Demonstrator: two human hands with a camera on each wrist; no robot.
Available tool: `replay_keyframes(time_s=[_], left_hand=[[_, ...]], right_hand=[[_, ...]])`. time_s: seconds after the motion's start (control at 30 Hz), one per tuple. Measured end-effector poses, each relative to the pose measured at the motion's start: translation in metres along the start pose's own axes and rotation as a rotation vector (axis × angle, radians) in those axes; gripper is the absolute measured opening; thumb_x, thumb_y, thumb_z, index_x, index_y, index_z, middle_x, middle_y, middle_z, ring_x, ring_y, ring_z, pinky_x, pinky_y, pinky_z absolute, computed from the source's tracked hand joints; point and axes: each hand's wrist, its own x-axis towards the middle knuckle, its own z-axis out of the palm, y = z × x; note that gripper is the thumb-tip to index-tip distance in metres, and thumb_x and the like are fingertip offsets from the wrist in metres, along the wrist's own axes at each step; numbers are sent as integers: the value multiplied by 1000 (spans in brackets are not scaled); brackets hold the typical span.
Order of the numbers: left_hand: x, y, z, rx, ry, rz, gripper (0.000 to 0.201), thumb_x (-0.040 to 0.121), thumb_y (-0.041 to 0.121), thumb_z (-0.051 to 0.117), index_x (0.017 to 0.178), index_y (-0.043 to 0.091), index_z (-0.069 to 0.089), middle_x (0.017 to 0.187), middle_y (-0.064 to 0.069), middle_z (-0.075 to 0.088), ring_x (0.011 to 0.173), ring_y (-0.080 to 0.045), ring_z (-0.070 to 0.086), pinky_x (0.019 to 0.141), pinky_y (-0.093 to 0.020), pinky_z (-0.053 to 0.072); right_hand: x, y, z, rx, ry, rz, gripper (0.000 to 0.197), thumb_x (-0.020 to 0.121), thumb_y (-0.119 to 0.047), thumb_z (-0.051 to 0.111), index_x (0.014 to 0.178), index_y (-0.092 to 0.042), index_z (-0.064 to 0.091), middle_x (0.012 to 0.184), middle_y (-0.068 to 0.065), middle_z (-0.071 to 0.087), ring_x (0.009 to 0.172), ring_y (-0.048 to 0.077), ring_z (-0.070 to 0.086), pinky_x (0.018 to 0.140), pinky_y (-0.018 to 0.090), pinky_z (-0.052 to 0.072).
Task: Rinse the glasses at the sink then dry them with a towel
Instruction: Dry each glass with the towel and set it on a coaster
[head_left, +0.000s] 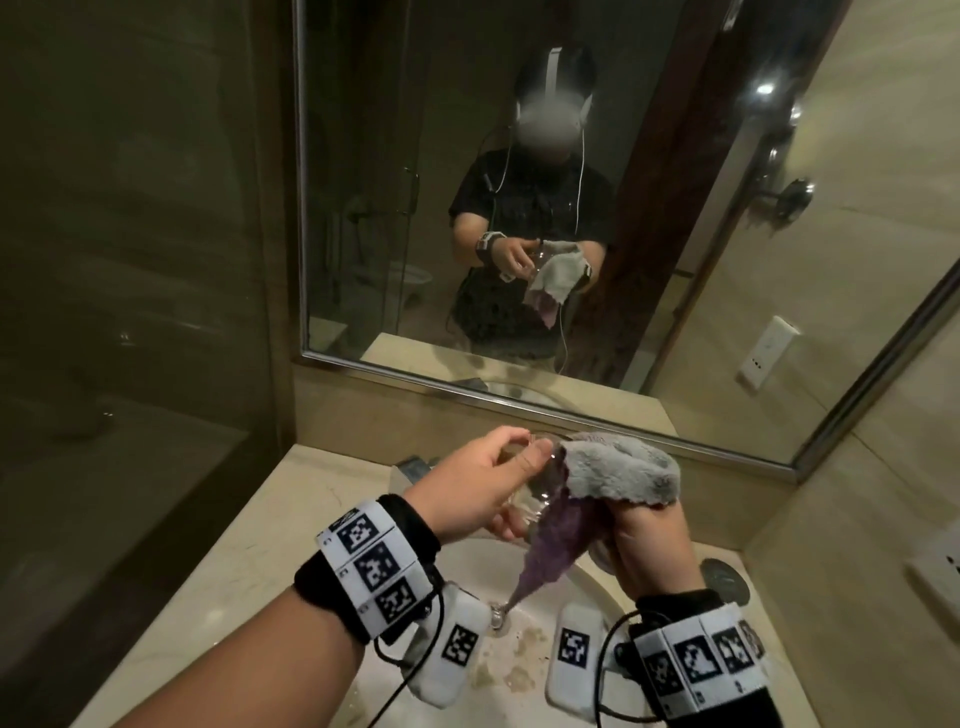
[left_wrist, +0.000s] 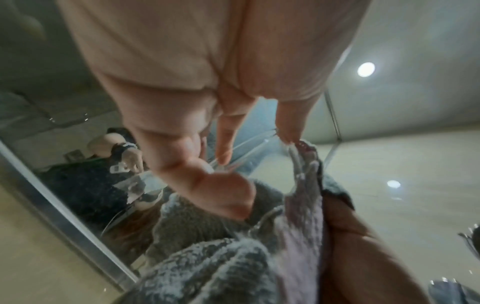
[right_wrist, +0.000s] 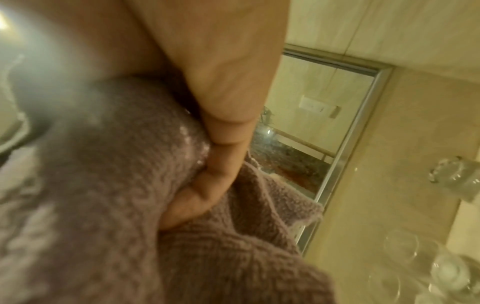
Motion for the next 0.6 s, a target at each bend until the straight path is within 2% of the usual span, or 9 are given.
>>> replay_keyframes(time_s=[0.1,0.2,0.23,0.3,0.37,0.4,0.43,0.5,0.6], left_hand=[[-1,-3,1,164,-27,156,68,83,48,59,144,27,37,127,7,51,77,-10,66,75,-32,58],[0,-3,8,348,-108,352,60,90,25,67,142,36,38,139,14,41,89,2,60,83,-23,54],[2,-3,11,374,-115,356,61,90,26,68,141,39,38,140,16,41,88,2,60,82,-22,54],[4,1,15,390,-85,289,62,86,45,66,141,43,37,137,14,45,87,-4,64,78,-26,58],[6,4,19,331,-34,149,77,76,68,53,144,37,35,123,6,55,76,-13,68,71,-31,59],[8,6,22,293,-9,70,86,72,72,48,146,31,34,114,2,59,71,-16,68,67,-33,59],[11,6,24,269,9,20,90,71,72,47,147,25,34,111,0,61,68,-18,68,65,-35,58],[11,7,31,286,6,36,83,77,63,51,148,24,34,118,4,58,71,-17,68,70,-36,59],[5,8,39,448,-68,223,62,90,40,62,144,43,32,137,15,45,97,-11,66,88,-36,57]], right_hand=[[0,2,-3,32,-81,54,71,61,-28,84,117,7,57,115,34,59,106,42,59,90,51,49],[1,5,-14,159,-129,208,76,65,-32,80,126,3,53,128,31,55,120,47,51,103,60,39],[1,4,-18,199,-126,230,76,63,-33,82,126,2,55,129,30,54,121,47,50,104,61,37],[1,6,-25,189,-76,195,64,59,-30,83,115,-5,65,121,23,63,111,41,60,94,55,48],[1,8,-27,91,36,115,37,71,-10,71,107,-5,67,110,21,66,101,41,61,83,53,51],[1,9,-30,45,94,78,32,75,1,63,107,-1,65,110,24,65,105,43,59,87,53,49],[1,10,-30,4,140,67,28,79,7,56,105,3,63,109,26,64,111,45,57,92,51,47],[1,9,-30,4,177,77,24,85,7,49,106,6,61,110,27,63,112,42,57,94,47,46],[-1,1,-31,136,184,222,29,90,-10,47,109,7,61,115,28,62,108,39,59,97,48,45]])
